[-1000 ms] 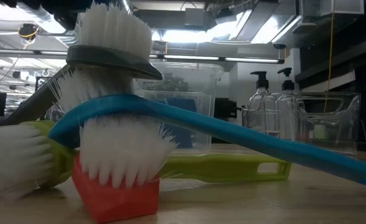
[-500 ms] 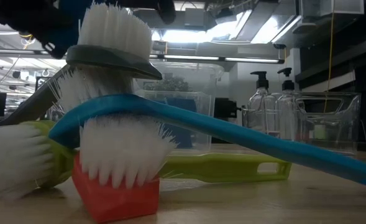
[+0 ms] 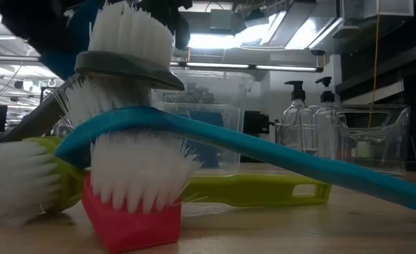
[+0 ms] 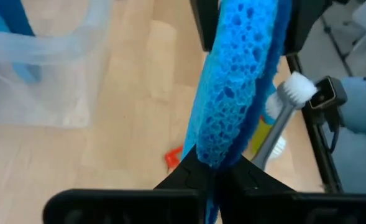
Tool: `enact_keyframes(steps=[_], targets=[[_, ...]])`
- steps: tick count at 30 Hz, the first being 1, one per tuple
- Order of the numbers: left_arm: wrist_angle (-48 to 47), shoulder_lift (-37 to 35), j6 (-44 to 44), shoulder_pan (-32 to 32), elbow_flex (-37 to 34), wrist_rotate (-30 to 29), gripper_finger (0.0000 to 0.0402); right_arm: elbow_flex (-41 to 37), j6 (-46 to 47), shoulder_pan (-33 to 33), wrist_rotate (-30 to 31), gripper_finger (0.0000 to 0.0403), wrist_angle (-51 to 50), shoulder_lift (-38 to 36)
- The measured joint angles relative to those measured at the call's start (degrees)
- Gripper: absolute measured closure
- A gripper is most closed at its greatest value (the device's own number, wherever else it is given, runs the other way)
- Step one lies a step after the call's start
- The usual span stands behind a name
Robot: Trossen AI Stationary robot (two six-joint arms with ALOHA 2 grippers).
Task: Pick & Place Kitchen Sink Supplies
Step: Put the blue sponge into the middle transparent bin
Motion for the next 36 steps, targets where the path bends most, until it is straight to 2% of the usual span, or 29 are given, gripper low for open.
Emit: enact_keyframes(steps=[5, 13, 21, 28, 33, 36], targets=[[-8.9, 3.9, -1.0, 0.1, 6.7, 0.9, 0.0395, 0.2, -0.5, 0.2, 0.1, 0.0262, 0.2, 0.0], [-15.3, 7.5, -1.3, 0.6, 12.6, 3.3, 0.0395, 0.2, -0.7, 0.3, 0.1, 0.0282, 0.1, -0.1], [-15.8, 7.8, -0.4, 0.6, 12.8, 2.9, 0.0394, 0.2, -0.7, 0.4, 0.1, 0.0321, -0.4, -0.1], [-15.2, 7.8, 5.1, 0.6, 12.8, 1.8, 0.0375, 0.1, -0.7, 0.4, -2.0, 0.0388, -0.4, -0.2], [-14.6, 7.8, 5.2, 0.6, 12.8, 2.1, 0.0354, 0.1, 0.6, 0.4, -4.2, 0.0387, -1.2, -0.3], [-14.2, 7.7, 5.2, 0.6, 12.8, 2.9, 0.0337, 1.9, 0.4, 0.3, -4.8, 0.0391, -8.1, -0.3]])
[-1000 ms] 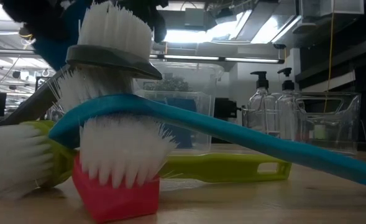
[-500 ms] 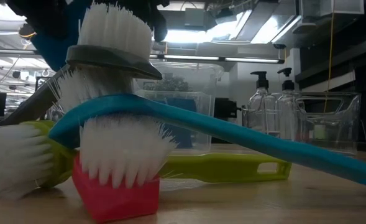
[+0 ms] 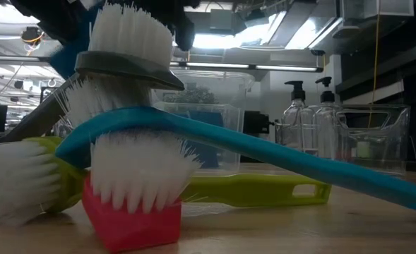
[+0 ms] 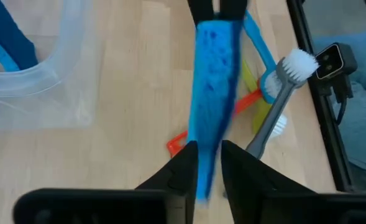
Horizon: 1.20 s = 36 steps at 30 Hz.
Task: Pick & Place Kitchen Sink Supplies
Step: Put the blue sponge into the middle transparent bin
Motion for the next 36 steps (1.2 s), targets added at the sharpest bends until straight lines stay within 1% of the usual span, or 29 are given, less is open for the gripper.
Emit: enact_keyframes(steps=[5, 10, 13, 15, 18, 20, 22, 26, 30, 36], targets=[[0.0, 0.0, -0.7, 0.0, 0.0, -0.4, 0.0316, 9.3, -2.6, 0.1, 0.0, 0.0393, -14.1, 0.1], [0.0, 0.0, -0.4, -0.2, 0.0, 0.1, 0.0315, 21.6, -5.6, 0.0, 0.2, 0.0393, -29.6, 0.1], [0.0, 0.0, -2.4, -0.6, 0.0, 0.1, 0.0317, 29.6, -7.7, -0.5, 0.7, 0.0393, -39.8, 0.1], [-0.1, 0.0, -3.1, -0.6, 0.0, 0.1, 0.0317, 33.2, -9.0, -1.0, 2.3, 0.0393, -44.0, 0.0], [-0.1, 0.0, -2.5, -0.6, 0.0, 0.1, 0.0318, 31.4, -11.2, -1.9, 3.5, 0.0393, -45.0, -2.8], [-0.1, 0.0, 1.9, -0.6, 0.0, 0.5, 0.0318, 31.5, -11.9, -2.7, 3.6, 0.0393, -45.9, -3.5], [0.8, -1.2, 5.2, -0.6, -1.0, 0.2, 0.0318, 31.5, -12.8, -3.3, 5.0, 0.0394, -47.6, -3.8], [7.7, -6.5, 9.6, -0.5, -5.3, 0.2, 0.0318, 31.0, -15.6, -4.3, 8.1, 0.0394, -48.4, -3.7], [16.2, -13.2, 13.4, -1.1, -10.4, 2.9, 0.0316, 29.6, -19.0, -5.2, 8.4, 0.0394, -48.5, -3.6], [21.1, -19.5, 14.6, -1.0, -14.9, 2.8, 0.0319, 25.7, -21.1, -7.0, 8.4, 0.0394, -48.2, -3.5]])
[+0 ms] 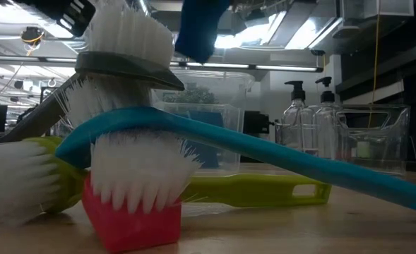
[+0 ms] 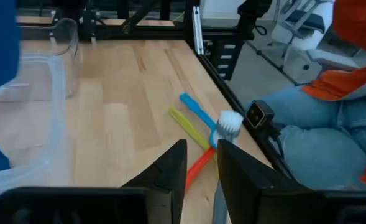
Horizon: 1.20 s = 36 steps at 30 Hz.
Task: Pick & Place Kitchen Sink Supplies
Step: Put the blue sponge into the middle transparent bin
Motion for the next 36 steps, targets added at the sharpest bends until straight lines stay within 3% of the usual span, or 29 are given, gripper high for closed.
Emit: enact_keyframes(steps=[9, 26, 36], targets=[[0.2, -1.1, 0.0, 0.1, -1.1, -2.6, 0.0316, -7.8, -2.4, -3.5, -0.4, 0.0394, 3.4, 0.0], [4.9, -1.1, 4.1, 0.1, -1.1, -3.0, 0.0318, -21.7, -5.6, -7.8, -10.8, 0.0394, 11.8, 0.0], [4.9, -1.1, 4.1, 0.1, -1.1, -3.0, 0.0316, -28.5, -5.6, -7.8, -11.1, 0.0390, 17.0, 0.0]])
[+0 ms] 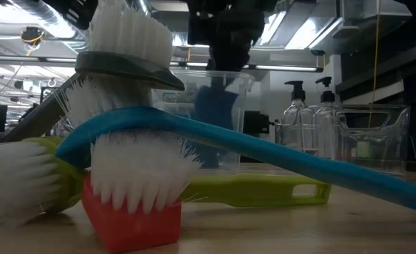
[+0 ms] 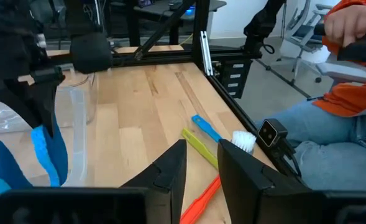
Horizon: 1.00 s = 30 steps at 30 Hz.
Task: Pick & Place Kitchen Sink Supplies
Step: Put the blue sponge into the middle transparent bin
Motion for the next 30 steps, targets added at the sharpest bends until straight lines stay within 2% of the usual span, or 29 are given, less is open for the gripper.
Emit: enact_keyframes(steps=[9, 17, 30], targets=[[0.0, 0.0, 0.0, 0.0, 0.0, 0.0, 0.0318, -2.2, 0.0, 0.0, 0.0, 0.0377, 3.9, 0.2], [0.0, 0.0, 0.5, 0.0, 0.0, 0.0, 0.0316, -2.2, 0.1, 0.0, 0.0, 0.0382, 5.2, 1.0], [0.0, 0.0, 0.9, 0.0, 0.0, 0.0, 0.0315, -2.2, 0.3, 0.0, -2.0, 0.0330, 5.7, 2.2]])
